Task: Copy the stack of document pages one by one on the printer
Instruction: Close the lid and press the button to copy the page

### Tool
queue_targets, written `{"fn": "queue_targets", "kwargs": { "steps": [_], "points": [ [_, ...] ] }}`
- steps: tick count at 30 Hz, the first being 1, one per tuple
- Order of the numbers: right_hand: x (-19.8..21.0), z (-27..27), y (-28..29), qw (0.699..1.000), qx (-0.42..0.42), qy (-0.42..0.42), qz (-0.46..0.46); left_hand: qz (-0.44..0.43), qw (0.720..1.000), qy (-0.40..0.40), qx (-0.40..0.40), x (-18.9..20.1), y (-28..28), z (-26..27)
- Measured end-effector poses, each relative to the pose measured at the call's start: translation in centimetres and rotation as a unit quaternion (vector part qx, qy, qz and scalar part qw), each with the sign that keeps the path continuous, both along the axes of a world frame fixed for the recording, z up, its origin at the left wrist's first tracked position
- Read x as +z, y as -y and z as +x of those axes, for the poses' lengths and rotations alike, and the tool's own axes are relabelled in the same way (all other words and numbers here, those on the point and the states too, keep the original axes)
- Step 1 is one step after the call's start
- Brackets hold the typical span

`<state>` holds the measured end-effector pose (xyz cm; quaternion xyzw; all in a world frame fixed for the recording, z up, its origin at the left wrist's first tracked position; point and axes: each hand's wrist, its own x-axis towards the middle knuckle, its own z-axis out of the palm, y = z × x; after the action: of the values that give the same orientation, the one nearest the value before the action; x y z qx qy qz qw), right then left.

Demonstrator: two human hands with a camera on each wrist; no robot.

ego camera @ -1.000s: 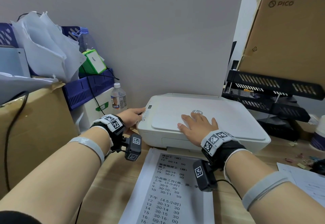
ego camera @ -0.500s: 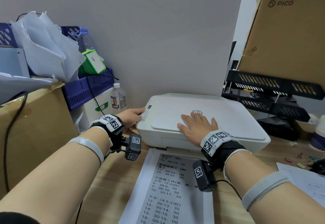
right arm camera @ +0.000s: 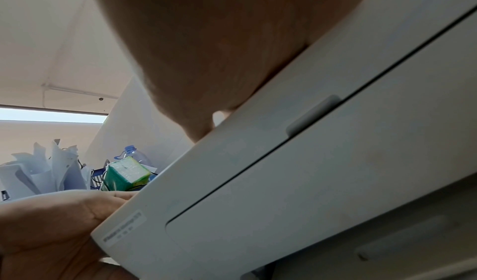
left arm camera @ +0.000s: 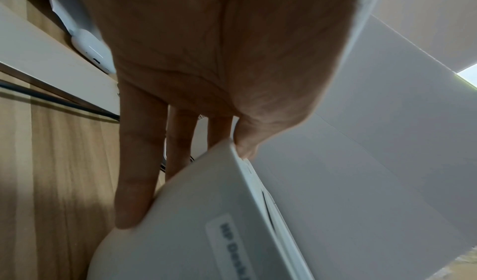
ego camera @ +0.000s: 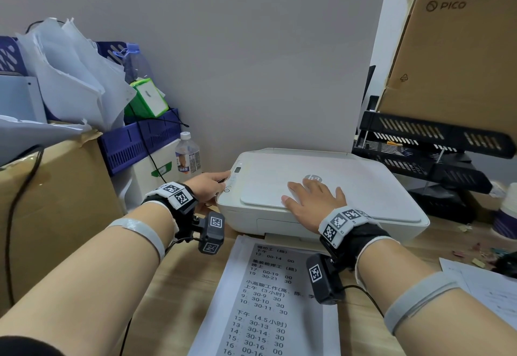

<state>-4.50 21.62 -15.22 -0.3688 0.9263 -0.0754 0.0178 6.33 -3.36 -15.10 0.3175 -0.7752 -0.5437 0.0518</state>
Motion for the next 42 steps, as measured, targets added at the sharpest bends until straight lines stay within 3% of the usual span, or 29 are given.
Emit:
{"fn": "queue_targets", "kwargs": {
  "steps": [20,27,32,36,39,42],
  "points": [
    [-0.1,-0.2,-0.1,1.000,0.008,-0.004,0.009,-0.010,1.000,-0.009,-0.007,0.6,-0.9,0.5],
    [-0.3,-0.7,-0.3,0.998,0.021,-0.014,0.052,-0.009,1.000,0.007,-0.001,0.9,-1.1,0.5],
    [0.2,-1.0,-0.4,0.997,0.033,-0.011,0.063,-0.049,0.997,0.051,0.025,2.2,-2.7,0.6],
    [1.8,-1.6,-0.9,0.996,0.068,-0.019,0.063,-0.125,0.990,0.073,-0.008,3.3,-3.5,-0.3],
    [2.8,-1.8,-1.1,0.992,0.091,-0.050,0.068,-0.216,0.973,0.084,0.016,3.7,-3.4,-1.2],
    [3.3,-1.4,-1.0,0.983,0.107,-0.121,0.085,-0.239,0.968,0.064,0.043,4.7,-3.5,-1.7]
  ]
}}
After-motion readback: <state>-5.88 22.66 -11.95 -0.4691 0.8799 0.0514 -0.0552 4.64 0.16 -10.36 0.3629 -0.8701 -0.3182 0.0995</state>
